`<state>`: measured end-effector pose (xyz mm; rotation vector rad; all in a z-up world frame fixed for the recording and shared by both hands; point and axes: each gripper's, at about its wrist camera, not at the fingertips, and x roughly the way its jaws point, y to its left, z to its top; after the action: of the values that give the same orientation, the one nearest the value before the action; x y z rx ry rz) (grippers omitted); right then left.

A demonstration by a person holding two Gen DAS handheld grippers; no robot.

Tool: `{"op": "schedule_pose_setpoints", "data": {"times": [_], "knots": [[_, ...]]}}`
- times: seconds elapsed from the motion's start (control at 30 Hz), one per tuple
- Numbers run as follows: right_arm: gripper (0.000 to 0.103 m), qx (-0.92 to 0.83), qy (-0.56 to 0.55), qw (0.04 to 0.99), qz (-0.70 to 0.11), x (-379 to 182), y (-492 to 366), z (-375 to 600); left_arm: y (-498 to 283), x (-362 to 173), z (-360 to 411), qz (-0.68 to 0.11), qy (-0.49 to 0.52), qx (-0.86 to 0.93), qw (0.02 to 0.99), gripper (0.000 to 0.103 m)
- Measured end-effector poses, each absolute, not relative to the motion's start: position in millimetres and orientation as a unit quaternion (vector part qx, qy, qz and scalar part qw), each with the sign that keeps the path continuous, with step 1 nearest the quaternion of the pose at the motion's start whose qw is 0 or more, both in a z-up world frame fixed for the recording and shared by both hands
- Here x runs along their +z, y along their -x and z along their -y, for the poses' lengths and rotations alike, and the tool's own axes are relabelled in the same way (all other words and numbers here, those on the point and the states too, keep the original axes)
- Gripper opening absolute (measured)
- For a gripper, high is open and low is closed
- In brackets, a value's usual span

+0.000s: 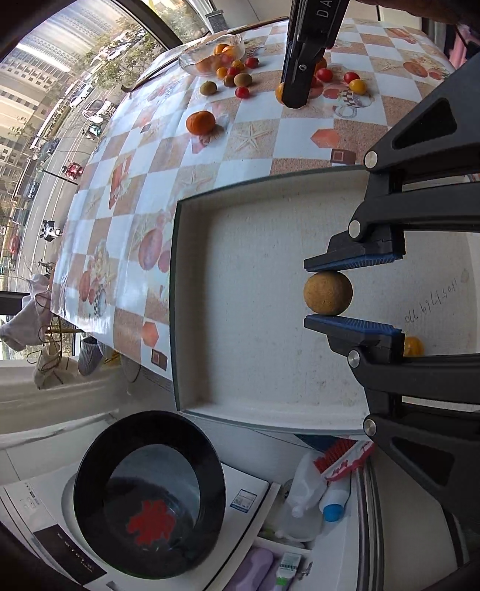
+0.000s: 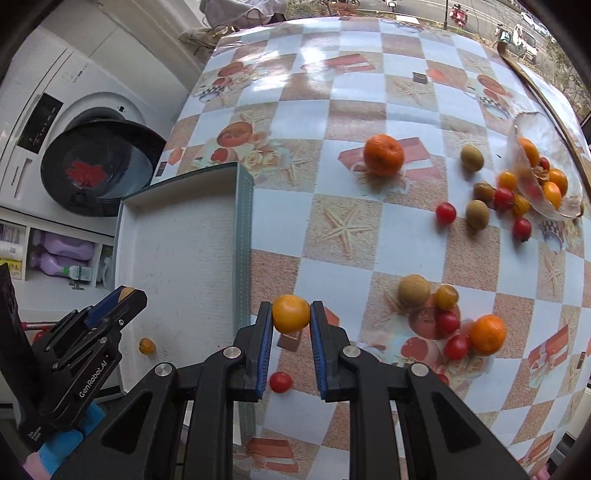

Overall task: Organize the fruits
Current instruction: 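Carry both held fruits over the white tray with both tools, then open both tools to drop the fruits into the white tray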

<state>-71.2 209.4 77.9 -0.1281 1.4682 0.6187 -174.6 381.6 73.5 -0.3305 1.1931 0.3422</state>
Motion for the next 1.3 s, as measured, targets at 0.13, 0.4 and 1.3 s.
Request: {"op": "schedule_pose_setpoints", "data": {"times": [0.13,0.4,1.3], "knots": [[0.022,0.298,0.070,0.689,-0.657,72.6,74.6,-243.7,173.2,64.0,-398.9,-0.559,0.156,0.173,0.796,0.025],[0.022,0.324,0.089,0.669,-0.663,49.5,77.2,-297.3,164.7,35.7,-412.1,-0.582,0.149,0.179,0.779,0.025],[0.081,0.324,0.053,0.649,-0.686,30.5,57.0,-324.8,158.2,37.0,-402.3,-0.588,0.097,0.183,0.782,0.086]]}}
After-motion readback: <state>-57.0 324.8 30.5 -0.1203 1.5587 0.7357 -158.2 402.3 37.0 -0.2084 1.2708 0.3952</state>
